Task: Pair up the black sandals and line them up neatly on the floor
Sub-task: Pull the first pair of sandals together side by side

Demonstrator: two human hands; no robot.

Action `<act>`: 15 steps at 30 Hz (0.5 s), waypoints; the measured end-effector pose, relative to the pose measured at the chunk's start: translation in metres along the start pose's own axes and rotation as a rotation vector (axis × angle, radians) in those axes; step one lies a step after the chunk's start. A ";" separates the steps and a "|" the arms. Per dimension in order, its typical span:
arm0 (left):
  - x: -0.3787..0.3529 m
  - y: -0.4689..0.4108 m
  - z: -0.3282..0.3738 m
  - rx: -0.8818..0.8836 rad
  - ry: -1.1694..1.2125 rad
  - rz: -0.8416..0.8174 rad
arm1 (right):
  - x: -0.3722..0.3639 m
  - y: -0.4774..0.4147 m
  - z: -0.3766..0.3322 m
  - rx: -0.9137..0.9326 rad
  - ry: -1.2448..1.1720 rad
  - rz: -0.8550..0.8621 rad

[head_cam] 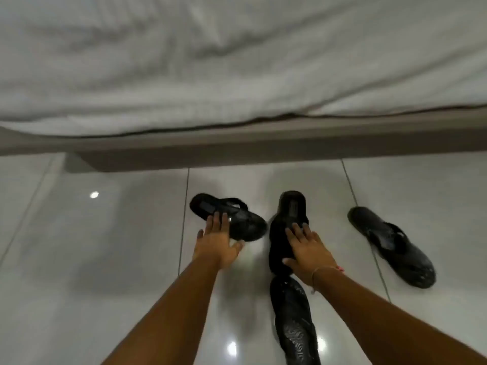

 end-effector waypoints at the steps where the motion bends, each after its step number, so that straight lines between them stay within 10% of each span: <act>1: -0.014 -0.026 -0.002 0.040 0.016 0.004 | -0.016 -0.019 0.004 -0.019 0.003 -0.003; 7: -0.055 -0.132 -0.033 0.159 0.093 0.079 | -0.081 -0.094 0.038 -0.137 0.029 -0.016; 15: -0.067 -0.100 -0.120 -0.210 -0.084 0.042 | -0.090 -0.125 0.007 -0.046 0.020 0.106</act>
Point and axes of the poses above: each hand's wrist, its own y-axis away from the middle knuckle, its own x-axis out of the back of the hand, z = x × y, the point moved 5 cm from there along -y, towards the middle knuckle, and after that the axes turned 6 degrees about -z, right-handed, at the moved point
